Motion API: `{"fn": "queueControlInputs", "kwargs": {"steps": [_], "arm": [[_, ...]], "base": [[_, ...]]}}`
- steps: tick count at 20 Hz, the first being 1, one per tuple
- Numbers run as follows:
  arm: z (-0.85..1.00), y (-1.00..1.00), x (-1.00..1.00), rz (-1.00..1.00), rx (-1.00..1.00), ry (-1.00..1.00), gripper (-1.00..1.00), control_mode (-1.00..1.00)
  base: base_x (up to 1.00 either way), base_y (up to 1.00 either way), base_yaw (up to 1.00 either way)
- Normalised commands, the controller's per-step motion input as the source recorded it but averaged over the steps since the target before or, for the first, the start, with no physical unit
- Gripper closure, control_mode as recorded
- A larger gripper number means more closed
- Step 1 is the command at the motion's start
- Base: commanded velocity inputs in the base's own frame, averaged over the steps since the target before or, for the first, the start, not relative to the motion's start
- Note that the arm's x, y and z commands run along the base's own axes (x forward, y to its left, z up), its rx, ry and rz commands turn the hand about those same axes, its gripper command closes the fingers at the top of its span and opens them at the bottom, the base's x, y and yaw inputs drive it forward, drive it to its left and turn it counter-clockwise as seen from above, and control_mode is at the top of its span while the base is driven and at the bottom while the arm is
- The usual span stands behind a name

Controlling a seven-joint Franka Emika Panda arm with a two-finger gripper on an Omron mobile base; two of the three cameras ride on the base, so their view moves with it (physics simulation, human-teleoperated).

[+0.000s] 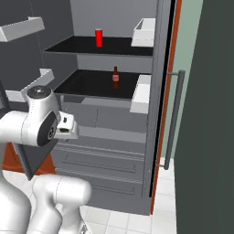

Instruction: Open the fridge, grab two sodas, and place both sodas inside the bowl with ice on the dining counter.

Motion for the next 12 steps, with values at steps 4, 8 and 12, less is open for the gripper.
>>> {"fn": "queueControlInputs", "kwargs": {"steps": [4, 8, 12], "arm": [[-0.13, 0.0, 0.02, 0.0, 0.0, 0.09, -1.0, -1.0], [-0.01, 0.01, 0.2, 0.0, 0.0, 0.05, -1.0, 1.0], [0.0, 0.0, 0.0, 0.0, 0.0, 0.0, -1.0, 1.0]], "base": [[0.0, 0.0, 0.0], [0.34, 0.0, -0.02], [0.82, 0.03, -0.05]]}}
